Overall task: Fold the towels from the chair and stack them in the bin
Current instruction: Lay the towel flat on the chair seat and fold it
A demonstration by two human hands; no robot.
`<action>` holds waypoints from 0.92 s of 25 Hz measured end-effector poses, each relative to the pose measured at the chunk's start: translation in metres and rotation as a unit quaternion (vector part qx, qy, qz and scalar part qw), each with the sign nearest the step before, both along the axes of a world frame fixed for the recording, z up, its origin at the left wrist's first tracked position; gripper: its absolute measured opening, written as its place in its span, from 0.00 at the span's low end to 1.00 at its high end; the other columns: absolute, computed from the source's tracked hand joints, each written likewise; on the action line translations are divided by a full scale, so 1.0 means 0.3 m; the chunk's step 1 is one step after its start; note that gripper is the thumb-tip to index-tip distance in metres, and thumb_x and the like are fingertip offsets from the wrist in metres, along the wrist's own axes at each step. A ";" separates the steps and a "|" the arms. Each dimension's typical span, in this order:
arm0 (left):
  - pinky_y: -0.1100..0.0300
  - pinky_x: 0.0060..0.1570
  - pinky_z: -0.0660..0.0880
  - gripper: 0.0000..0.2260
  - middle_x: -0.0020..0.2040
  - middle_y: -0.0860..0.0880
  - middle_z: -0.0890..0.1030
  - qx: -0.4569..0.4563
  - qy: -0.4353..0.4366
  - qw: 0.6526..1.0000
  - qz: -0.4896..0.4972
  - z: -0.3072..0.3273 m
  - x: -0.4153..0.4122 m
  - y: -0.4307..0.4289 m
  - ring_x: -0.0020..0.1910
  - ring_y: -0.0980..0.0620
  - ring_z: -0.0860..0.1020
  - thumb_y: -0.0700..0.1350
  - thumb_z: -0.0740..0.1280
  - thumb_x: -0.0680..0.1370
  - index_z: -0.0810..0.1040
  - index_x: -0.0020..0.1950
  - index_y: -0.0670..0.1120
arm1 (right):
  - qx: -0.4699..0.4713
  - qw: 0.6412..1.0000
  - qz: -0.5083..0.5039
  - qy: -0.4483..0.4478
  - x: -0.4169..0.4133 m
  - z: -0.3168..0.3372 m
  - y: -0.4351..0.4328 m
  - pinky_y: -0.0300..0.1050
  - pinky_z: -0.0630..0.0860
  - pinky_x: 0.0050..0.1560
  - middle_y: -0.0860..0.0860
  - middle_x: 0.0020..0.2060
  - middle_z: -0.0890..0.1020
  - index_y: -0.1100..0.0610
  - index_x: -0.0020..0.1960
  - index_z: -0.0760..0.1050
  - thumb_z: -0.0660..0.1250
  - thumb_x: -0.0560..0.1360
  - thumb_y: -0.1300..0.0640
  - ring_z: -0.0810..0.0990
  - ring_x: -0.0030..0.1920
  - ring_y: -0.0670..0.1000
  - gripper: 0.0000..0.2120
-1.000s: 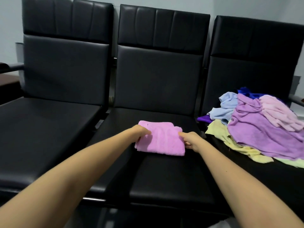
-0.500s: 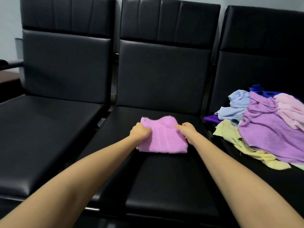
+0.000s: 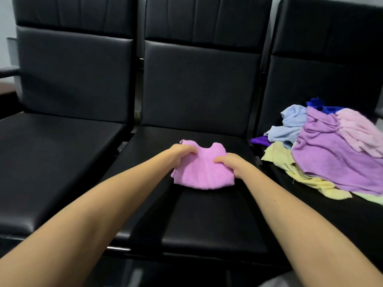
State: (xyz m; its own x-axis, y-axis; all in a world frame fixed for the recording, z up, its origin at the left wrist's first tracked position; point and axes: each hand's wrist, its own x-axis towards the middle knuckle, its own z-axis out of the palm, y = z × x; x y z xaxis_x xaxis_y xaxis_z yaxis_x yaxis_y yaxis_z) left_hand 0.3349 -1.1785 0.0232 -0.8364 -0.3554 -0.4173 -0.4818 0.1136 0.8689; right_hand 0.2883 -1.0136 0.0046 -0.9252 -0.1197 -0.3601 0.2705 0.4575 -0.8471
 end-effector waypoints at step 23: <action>0.55 0.61 0.69 0.05 0.49 0.44 0.76 0.170 -0.030 0.946 -0.274 0.159 0.275 0.989 0.54 0.47 0.74 0.41 0.63 0.77 0.73 0.41 0.42 | -0.182 0.942 -0.265 0.093 0.561 0.136 1.025 0.45 0.77 0.47 0.59 0.56 0.80 0.62 0.65 0.72 0.68 0.75 0.57 0.80 0.50 0.56 0.20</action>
